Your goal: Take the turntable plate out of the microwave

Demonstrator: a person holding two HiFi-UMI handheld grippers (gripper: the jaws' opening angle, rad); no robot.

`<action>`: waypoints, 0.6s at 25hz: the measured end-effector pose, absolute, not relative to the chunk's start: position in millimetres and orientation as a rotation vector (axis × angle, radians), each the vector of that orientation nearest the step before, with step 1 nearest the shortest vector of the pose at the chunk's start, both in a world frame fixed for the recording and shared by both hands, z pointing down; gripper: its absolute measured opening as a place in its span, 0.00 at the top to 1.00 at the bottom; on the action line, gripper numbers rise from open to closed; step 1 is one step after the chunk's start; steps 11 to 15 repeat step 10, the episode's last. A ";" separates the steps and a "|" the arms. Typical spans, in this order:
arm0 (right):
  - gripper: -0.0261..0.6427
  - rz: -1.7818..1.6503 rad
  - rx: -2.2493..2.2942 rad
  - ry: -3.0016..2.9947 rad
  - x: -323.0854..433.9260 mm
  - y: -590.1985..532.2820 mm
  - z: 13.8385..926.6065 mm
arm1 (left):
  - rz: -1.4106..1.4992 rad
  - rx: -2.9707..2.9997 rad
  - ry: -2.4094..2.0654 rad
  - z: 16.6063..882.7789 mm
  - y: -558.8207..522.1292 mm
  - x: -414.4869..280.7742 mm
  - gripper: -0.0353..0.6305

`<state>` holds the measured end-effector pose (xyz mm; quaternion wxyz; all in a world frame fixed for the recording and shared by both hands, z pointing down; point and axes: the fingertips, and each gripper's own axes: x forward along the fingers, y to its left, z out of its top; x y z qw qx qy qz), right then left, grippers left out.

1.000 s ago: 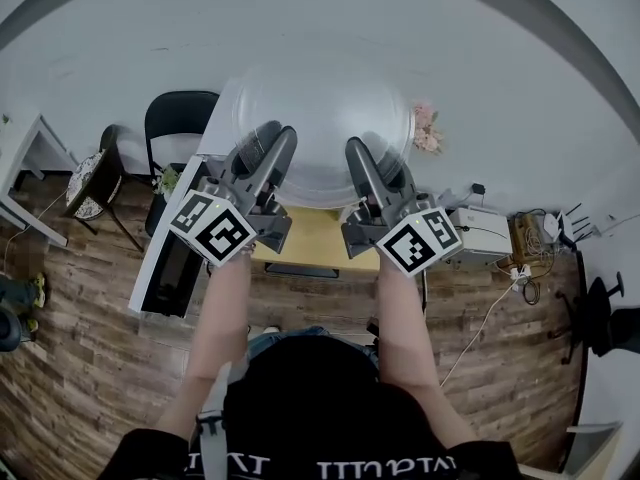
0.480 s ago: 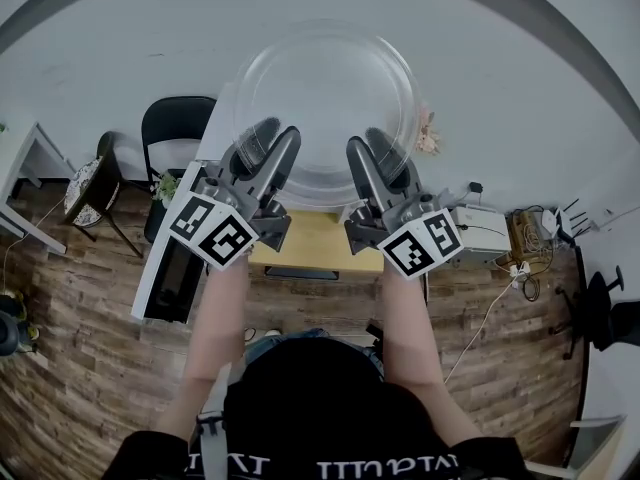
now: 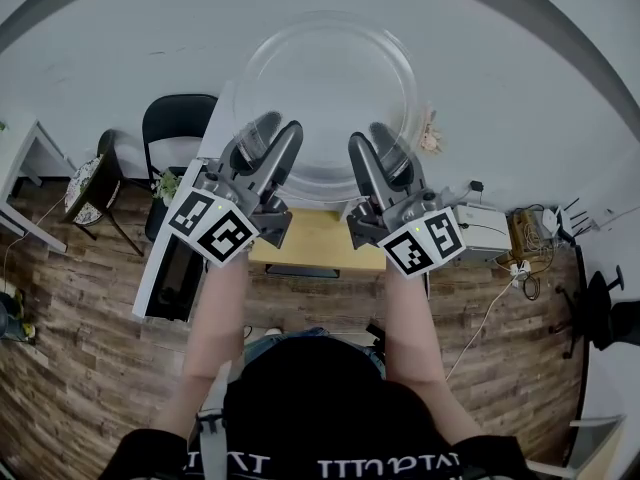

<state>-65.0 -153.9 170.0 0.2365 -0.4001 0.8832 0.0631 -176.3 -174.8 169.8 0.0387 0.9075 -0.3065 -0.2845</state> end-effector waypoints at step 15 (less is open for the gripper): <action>0.71 0.191 -1.103 2.427 -65.5 -154.4 171.6 | -0.869 2.762 -0.930 172.4 -176.4 -176.3 0.71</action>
